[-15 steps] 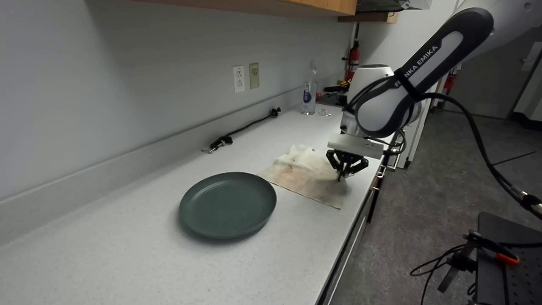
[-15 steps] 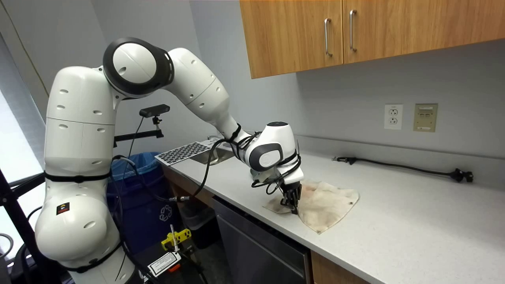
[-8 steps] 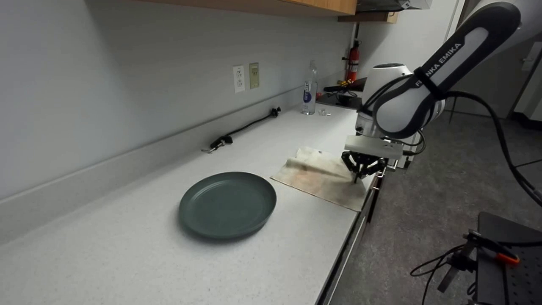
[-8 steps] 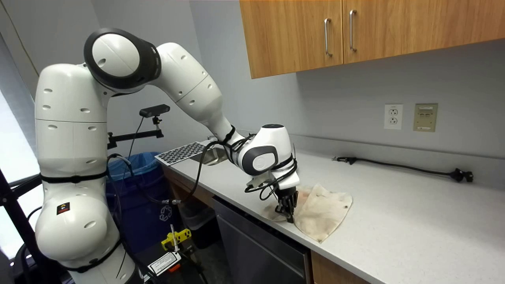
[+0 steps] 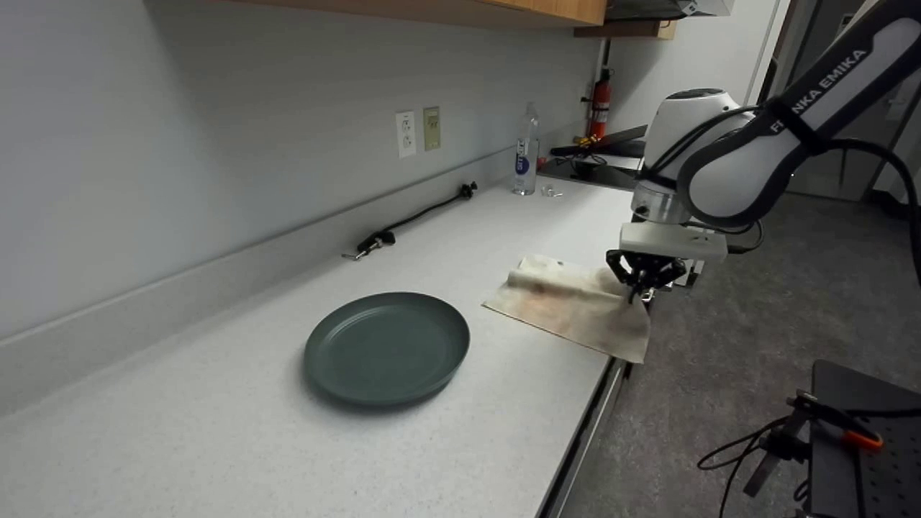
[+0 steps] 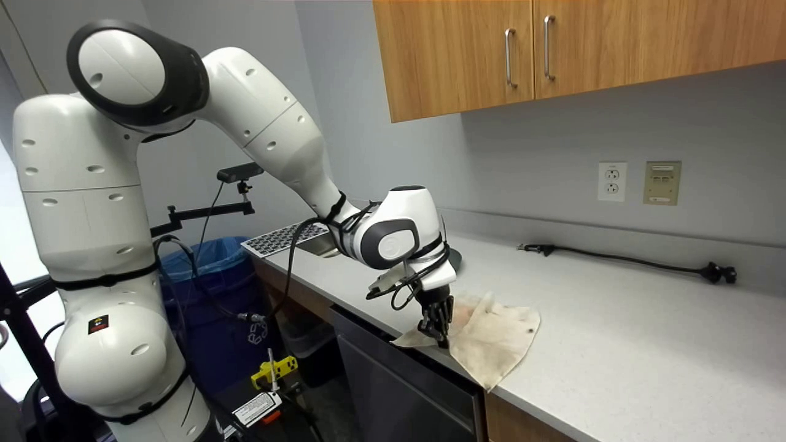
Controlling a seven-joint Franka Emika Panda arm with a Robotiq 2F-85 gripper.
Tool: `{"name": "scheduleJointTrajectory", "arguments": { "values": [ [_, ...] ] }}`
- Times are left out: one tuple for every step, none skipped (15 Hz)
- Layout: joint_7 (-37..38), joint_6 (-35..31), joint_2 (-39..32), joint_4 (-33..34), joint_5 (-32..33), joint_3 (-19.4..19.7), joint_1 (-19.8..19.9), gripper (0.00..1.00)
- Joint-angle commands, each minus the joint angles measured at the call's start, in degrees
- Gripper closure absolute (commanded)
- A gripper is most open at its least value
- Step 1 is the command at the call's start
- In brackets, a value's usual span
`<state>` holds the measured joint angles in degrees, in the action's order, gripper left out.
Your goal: Fold the cloth on the table
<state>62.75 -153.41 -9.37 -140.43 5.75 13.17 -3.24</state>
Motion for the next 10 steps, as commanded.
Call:
{"name": "scheduleJointTrajectory", "arguments": {
  "values": [
    [3.5,3.4,4.9,0.4,7.5,-0.7,-0.5,0.99],
    [4.1,4.3,5.0,1.8,10.1,-1.3,-0.5,0.99],
    [4.5,5.4,5.0,3.1,12.1,-2.1,-0.4,0.99],
    [4.4,6.8,4.6,4.8,13.4,-3.2,-0.3,0.99],
    [4.8,7.5,4.2,6.4,15.5,-4.0,-0.3,0.99],
    [5.3,8.6,3.5,8.2,17.8,-4.7,-0.4,0.99],
    [5.3,9.6,2.3,10.3,19.0,-5.5,-0.5,0.99],
    [5.5,10.4,1.4,12.0,20.2,-6.1,-0.5,0.99],
    [5.5,11.3,0.1,14.0,21.3,-6.7,-0.6,0.99],
    [5.5,12.0,-1.0,15.7,22.3,-7.1,-0.7,0.99]
  ]
}}
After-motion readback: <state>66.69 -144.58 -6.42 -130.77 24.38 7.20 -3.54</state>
